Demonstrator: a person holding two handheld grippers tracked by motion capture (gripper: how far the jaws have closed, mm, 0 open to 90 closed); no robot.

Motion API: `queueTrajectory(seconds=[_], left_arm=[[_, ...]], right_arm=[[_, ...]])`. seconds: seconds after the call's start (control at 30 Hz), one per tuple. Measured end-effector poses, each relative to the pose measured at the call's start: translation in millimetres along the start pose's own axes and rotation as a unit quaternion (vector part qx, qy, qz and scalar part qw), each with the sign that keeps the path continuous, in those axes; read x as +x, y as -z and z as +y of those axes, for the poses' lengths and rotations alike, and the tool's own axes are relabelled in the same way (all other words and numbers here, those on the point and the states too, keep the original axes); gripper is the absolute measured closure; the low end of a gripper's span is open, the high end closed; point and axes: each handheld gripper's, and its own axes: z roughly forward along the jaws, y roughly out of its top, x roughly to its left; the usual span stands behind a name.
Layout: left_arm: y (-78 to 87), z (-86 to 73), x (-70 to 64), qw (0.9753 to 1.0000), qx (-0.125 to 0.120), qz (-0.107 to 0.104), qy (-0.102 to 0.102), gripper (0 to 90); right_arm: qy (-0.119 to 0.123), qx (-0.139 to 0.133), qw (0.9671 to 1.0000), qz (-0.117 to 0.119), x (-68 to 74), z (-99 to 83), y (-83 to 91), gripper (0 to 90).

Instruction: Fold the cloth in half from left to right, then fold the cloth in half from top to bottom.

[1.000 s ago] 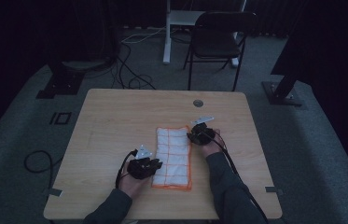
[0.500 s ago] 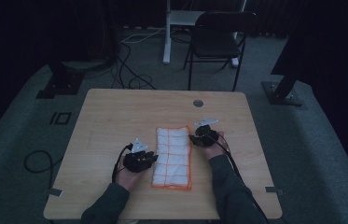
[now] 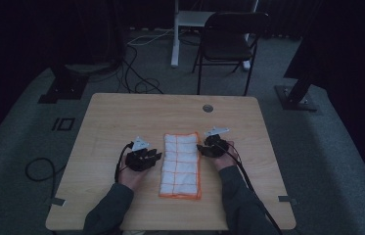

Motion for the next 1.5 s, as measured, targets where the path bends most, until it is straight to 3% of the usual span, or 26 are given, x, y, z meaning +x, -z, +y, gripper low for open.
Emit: queueTrajectory(seconds=[0.4, 0.63, 0.97, 1.33, 1.5], left_arm=[[-10.1, 6.1, 7.5, 1.0, 0.0, 0.005, -0.004, 65.1], [-26.2, 18.2, 14.5, 0.9998, 0.002, 0.019, -0.008, 62.8], [-46.7, 27.4, 18.1, 0.9998, 0.004, 0.017, 0.011, 59.1], [-72.7, 29.0, 18.1, 0.9984, 0.036, 0.031, 0.03, 56.8], [-76.8, 28.8, 26.0, 0.9975, 0.042, 0.035, 0.045, 56.8]], right_arm=[[-0.003, -0.001, 1.0, -0.001, -2.7, -2.1, 0.9, 57.7], [-0.014, -0.013, 0.9998, -0.001, -5.9, -2.3, 0.7, 57.4], [-0.035, -0.019, 0.9992, 0.003, -7.6, -3.3, -3.9, 57.5], [-0.055, -0.023, 0.9982, 0.004, -6.9, 1.6, -14.4, 57.1], [-0.052, -0.018, 0.9985, 0.001, -4.1, 3.4, -19.1, 56.1]])
